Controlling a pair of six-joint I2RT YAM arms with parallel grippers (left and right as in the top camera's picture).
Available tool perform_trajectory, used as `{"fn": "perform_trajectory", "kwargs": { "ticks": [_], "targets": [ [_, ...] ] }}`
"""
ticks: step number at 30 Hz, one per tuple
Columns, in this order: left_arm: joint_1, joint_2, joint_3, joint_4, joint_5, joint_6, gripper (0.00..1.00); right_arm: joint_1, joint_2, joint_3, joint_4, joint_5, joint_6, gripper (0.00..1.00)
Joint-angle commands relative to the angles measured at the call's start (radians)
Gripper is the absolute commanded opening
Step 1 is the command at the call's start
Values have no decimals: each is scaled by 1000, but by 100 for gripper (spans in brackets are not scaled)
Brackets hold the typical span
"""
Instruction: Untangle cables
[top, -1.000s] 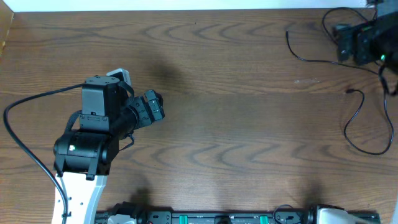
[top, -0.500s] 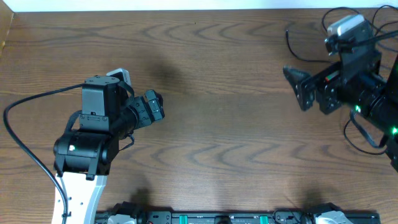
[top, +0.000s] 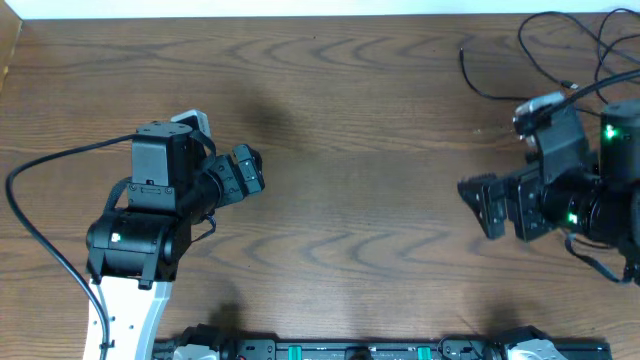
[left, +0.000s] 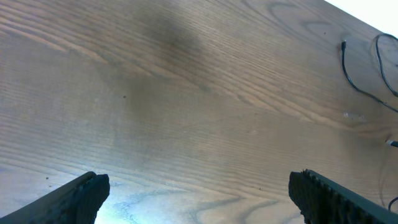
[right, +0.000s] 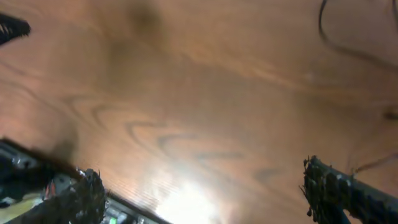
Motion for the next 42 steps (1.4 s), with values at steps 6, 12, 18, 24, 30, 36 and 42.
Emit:
{"fn": "perform_trajectory", "kwargs": {
  "ticks": [6, 12, 18, 24, 30, 36, 42],
  "targets": [
    [3, 1, 5, -2, -13, 16, 98, 5, -8, 10, -81, 11, 26, 99],
    [3, 1, 5, -2, -13, 16, 98, 5, -42, 10, -82, -3, 26, 99],
    [3, 1, 5, -2, -13, 16, 98, 5, -75, 10, -80, -22, 26, 99],
    [3, 1, 5, -2, -13, 16, 98, 5, -117, 9, -44, -34, 26, 99],
    [3, 1, 5, -2, -13, 16, 98, 5, -142, 9, -39, -34, 25, 99],
    [3, 1, 5, -2, -13, 16, 98, 5, -180, 6, -23, -34, 6, 99],
    [3, 1, 5, -2, -13, 16, 98, 5, -272, -46, 19, -33, 6, 99]
  ]
}}
